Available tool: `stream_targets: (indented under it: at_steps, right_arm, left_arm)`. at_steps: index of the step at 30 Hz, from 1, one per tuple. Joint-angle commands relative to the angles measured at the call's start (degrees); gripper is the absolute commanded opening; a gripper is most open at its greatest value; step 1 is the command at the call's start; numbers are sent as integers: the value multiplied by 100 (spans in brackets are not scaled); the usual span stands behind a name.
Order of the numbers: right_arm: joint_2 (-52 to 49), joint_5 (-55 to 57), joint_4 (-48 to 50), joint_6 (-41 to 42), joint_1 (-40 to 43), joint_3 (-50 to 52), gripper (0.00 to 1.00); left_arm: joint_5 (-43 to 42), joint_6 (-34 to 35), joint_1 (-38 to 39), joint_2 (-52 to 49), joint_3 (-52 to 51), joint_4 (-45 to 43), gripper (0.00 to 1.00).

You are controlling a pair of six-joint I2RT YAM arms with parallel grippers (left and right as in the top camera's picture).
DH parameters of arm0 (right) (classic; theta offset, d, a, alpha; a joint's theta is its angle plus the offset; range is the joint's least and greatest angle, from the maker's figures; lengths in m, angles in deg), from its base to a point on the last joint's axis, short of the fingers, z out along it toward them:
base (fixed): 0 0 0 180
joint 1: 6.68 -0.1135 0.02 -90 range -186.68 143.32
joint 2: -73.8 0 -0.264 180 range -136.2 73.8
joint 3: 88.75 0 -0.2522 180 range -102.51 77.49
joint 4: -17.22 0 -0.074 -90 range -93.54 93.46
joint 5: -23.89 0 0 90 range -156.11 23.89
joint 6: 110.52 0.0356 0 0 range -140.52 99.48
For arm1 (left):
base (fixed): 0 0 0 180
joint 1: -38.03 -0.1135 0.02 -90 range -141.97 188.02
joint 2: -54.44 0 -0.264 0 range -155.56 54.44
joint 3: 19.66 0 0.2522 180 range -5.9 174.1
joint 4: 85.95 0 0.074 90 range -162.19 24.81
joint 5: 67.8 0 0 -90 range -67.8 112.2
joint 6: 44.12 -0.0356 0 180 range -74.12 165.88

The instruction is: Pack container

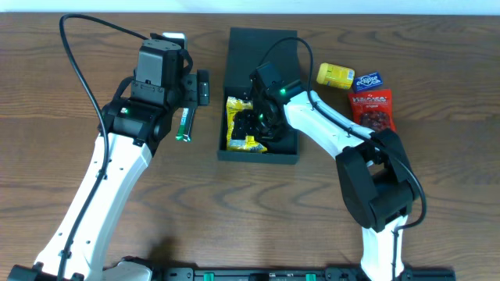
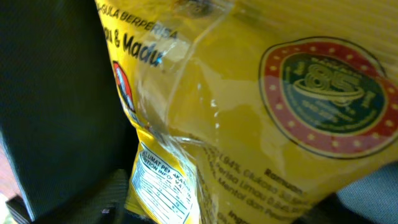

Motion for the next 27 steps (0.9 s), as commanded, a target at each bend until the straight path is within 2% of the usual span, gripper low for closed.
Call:
stream_targets:
  at_steps: [1,2,3,9,10,11,14,16,27]
  right_arm:
    - [326,-44,-31,-199,107,-175,89]
    - [466,-44,-33,-284,136,-188,98]
    - [592,-42,-31,-328,157,-188,99]
    - [1296,-20,-170,-516,229,-188,98]
    - [1379,-20,-188,-533,227,-188,90]
    - [1436,-20,-195,-538,221,-188,73]
    - [1445,-20,-195,-778,192,-177,4]
    - [1349,-17,-225,-881,160,-164,1]
    - [0,20,83,-892,98,-162,2]
  left_arm:
    - [-173,46,-24,20,35,28,96]
    - [-175,46,-24,17,35,28,96]
    - [-173,44,-24,17,35,26,95]
    - [-177,46,-24,17,33,26,95]
    - [-195,44,-24,17,35,28,95]
    - [-247,46,-24,17,35,26,95]
    - [-282,46,-24,17,35,26,96]
    - [-280,46,-24,17,35,28,95]
    - [-282,46,-24,17,33,28,95]
